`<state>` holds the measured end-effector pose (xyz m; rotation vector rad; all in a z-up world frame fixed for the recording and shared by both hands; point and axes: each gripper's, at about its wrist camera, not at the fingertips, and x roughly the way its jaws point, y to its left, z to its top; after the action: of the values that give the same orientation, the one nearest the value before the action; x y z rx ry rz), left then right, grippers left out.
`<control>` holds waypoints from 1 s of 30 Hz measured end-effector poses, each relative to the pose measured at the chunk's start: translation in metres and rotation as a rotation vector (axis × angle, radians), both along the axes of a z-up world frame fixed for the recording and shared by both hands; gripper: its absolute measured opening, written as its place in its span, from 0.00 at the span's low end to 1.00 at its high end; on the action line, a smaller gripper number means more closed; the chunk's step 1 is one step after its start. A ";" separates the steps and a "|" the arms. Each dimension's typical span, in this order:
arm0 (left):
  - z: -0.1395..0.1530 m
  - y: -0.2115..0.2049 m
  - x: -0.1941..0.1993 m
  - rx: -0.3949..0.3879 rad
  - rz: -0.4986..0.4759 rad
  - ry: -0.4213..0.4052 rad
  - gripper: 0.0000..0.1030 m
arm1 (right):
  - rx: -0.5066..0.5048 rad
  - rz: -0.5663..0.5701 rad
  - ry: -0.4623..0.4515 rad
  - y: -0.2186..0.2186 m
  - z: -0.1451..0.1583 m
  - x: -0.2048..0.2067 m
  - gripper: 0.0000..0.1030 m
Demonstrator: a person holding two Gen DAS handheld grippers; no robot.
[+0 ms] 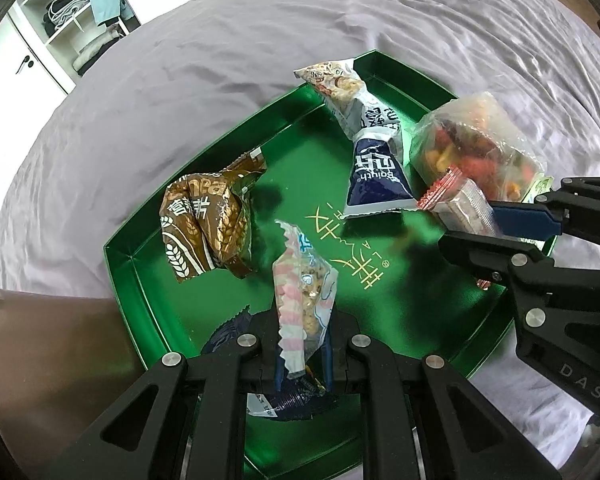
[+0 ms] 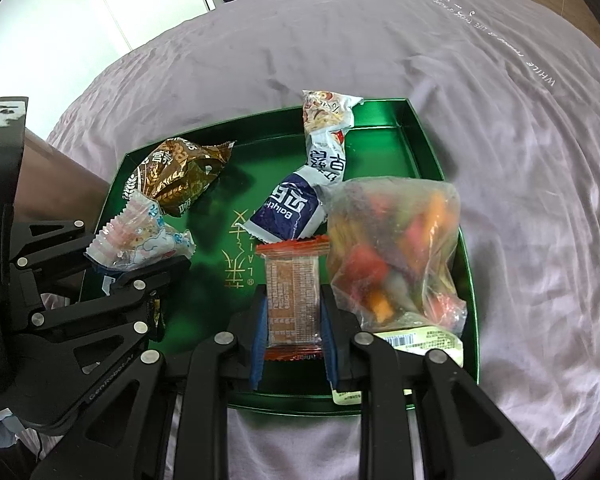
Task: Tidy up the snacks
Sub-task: 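Lower both held snacks into the tray and hold them there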
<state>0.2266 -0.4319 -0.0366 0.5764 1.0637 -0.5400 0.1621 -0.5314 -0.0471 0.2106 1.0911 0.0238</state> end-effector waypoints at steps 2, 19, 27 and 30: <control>0.000 0.001 0.001 -0.004 0.008 0.001 0.11 | 0.001 0.000 -0.001 0.000 0.000 0.000 0.00; -0.004 0.006 0.006 -0.078 0.036 0.082 0.11 | 0.003 0.005 0.001 0.001 0.000 0.002 0.00; -0.004 0.007 0.006 -0.088 0.042 0.095 0.11 | 0.002 0.008 0.002 0.001 0.000 0.003 0.00; -0.005 0.007 0.006 -0.090 0.041 0.098 0.11 | 0.002 0.011 0.002 0.001 -0.002 0.004 0.00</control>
<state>0.2324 -0.4245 -0.0412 0.4520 1.1358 -0.5813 0.1663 -0.5300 -0.0490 0.2062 1.0946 0.0346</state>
